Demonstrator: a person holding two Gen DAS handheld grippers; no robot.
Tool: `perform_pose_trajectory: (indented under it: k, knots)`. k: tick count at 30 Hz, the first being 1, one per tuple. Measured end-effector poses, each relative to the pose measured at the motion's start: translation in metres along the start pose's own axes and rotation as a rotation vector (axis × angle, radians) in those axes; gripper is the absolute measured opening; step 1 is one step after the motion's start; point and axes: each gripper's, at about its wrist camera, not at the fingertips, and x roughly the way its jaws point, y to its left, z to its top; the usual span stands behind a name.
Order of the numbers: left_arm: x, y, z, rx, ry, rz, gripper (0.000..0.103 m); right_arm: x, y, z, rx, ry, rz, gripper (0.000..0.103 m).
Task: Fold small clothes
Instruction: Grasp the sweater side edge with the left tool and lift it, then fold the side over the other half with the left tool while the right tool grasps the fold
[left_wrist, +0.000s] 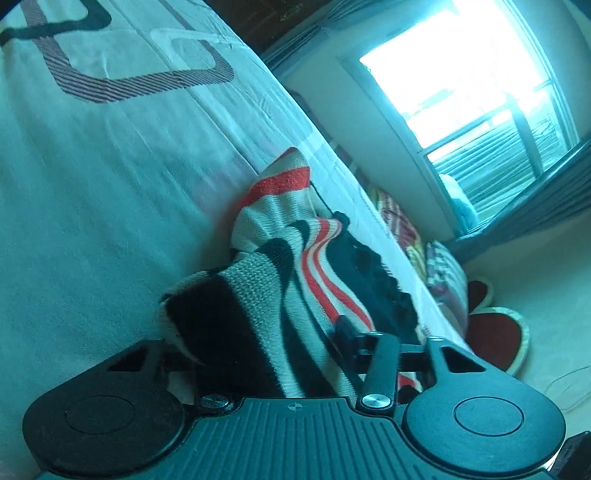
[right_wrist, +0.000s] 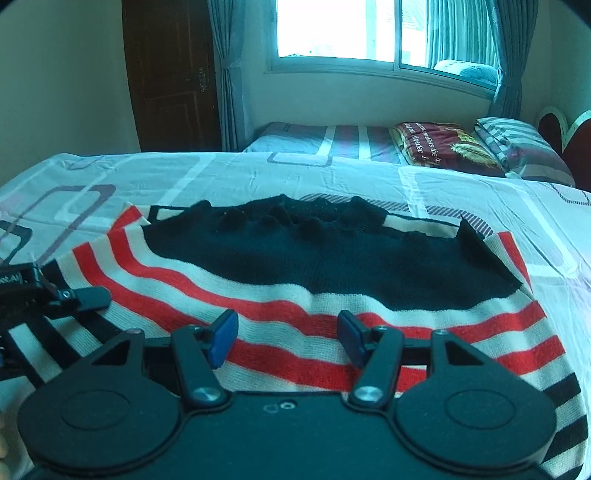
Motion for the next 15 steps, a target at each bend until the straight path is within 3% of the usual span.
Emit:
perform_pose_trajectory:
  k: [2, 3, 9, 12, 15]
  knots:
    - [-0.002, -0.001, 0.0, 0.009, -0.008, 0.005, 0.032, 0.0, 0.0, -0.004, -0.028, -0.006, -0.04, 0.057]
    - [-0.003, -0.003, 0.0, 0.015, -0.013, 0.003, 0.03, 0.008, -0.001, -0.01, -0.053, 0.034, -0.044, 0.057]
    - [-0.018, -0.036, 0.006, 0.152, -0.048, -0.062, 0.022, 0.012, 0.007, -0.025, -0.134, -0.016, -0.075, 0.06]
    - [-0.021, -0.062, 0.006, 0.27, -0.068, -0.079, 0.022, 0.009, 0.0, -0.021, -0.081, -0.011, -0.042, 0.06]
    - [-0.023, -0.1, -0.001, 0.426, -0.069, -0.146, 0.022, -0.012, -0.031, -0.013, 0.11, -0.045, 0.049, 0.059]
